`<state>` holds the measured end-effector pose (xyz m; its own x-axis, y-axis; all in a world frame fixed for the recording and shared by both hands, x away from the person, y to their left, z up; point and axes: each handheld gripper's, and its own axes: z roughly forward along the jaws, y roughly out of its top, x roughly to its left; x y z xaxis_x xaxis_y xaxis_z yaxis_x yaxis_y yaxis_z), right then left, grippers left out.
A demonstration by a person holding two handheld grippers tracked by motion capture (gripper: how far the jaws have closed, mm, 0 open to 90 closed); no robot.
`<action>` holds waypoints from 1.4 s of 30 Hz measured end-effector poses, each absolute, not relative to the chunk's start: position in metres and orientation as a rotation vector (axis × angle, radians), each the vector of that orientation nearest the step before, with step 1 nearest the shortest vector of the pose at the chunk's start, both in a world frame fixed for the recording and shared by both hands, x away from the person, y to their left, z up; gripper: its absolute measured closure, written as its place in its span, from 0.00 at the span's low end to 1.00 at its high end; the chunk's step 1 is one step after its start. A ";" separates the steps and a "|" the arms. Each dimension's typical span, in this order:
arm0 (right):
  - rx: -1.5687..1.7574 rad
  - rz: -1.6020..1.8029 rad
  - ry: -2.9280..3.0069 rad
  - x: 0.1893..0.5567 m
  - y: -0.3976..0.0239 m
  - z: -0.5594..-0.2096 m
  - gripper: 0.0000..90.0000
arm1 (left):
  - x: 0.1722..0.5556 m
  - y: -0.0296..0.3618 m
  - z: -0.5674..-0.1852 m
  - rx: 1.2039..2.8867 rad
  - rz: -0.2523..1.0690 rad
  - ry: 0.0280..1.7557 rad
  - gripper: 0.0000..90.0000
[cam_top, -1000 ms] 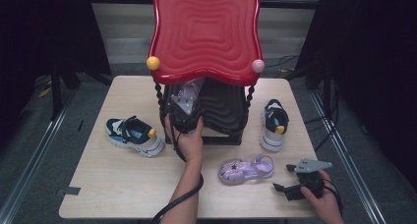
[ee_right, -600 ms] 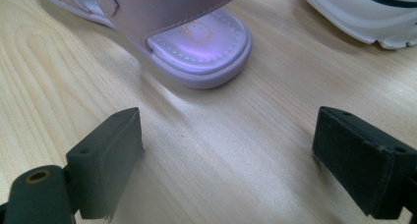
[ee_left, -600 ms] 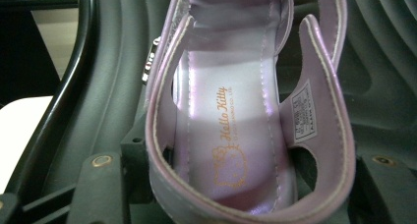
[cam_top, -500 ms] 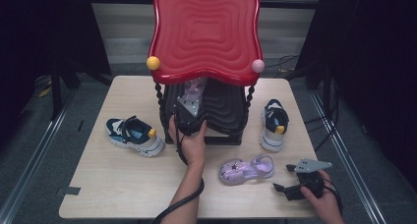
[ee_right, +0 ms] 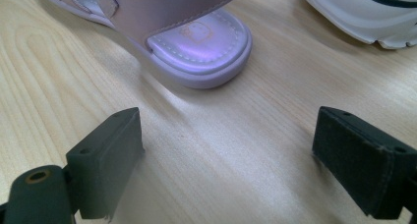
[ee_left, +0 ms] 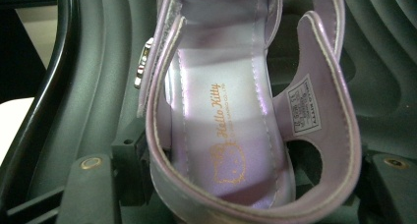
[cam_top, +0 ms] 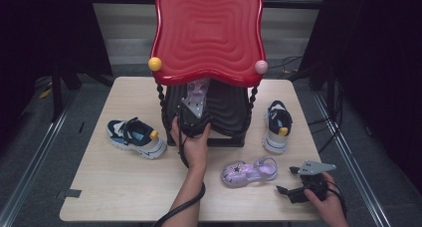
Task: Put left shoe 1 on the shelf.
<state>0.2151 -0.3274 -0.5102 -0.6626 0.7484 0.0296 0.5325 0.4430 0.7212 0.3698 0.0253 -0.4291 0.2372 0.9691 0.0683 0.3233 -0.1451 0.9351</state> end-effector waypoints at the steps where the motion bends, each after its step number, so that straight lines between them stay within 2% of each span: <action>1: 1.101 1.044 2.404 0.215 -0.327 -0.510 0.12 | 0.370 0.026 -0.429 1.645 0.929 1.225 0.34; 17: 1.101 1.044 2.404 0.215 -0.327 -0.510 0.12 | 0.367 0.037 -0.426 1.722 0.876 1.206 0.23; 42: 1.101 1.044 2.405 0.215 -0.327 -0.510 0.12 | 0.336 0.057 -0.425 1.857 0.765 1.110 0.21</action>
